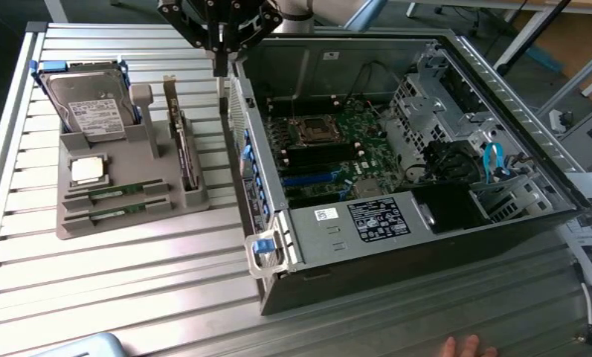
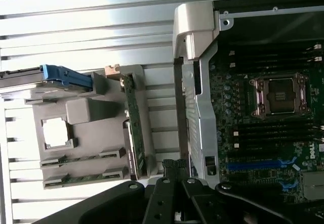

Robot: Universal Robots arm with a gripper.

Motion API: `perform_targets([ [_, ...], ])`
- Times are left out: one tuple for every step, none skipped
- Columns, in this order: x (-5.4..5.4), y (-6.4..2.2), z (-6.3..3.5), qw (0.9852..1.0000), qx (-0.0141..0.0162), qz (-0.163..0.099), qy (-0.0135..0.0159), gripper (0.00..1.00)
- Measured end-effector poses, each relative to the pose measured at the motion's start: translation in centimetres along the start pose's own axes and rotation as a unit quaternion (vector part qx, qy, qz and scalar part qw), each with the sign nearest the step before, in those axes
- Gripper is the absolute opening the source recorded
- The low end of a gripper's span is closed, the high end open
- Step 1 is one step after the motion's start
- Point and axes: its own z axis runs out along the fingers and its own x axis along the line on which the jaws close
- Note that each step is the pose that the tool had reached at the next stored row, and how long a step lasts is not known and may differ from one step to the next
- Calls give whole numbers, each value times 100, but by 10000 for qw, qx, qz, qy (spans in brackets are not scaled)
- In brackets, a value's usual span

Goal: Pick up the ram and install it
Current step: 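Reach for the ram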

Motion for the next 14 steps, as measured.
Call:
perform_targets([
  [23, -2, 1, 10000, 1, 0, 6, 11],
  [45, -4, 2, 10000, 1, 0, 12, 11],
  [68, -6, 2, 10000, 2, 0, 17, 11],
  [93, -7, 3, 10000, 2, 0, 23, 11],
  [115, -9, 4, 10000, 2, 1, 29, 11],
  [139, -11, 5, 10000, 3, 2, 35, 11],
  [165, -13, 6, 10000, 3, 2, 41, 11],
  [186, -15, 6, 10000, 4, 2, 47, 11],
  [212, -16, 7, 10000, 4, 2, 52, 11],
  [235, -18, 8, 10000, 4, 2, 57, 11],
  [258, -20, 9, 10000, 5, 2, 63, 11],
  [280, -22, 10, 10000, 5, 2, 68, 11],
  [298, -23, 10, 10000, 6, 3, 74, 11],
  [307, -24, 11, 10000, 5, 3, 75, 11],
])
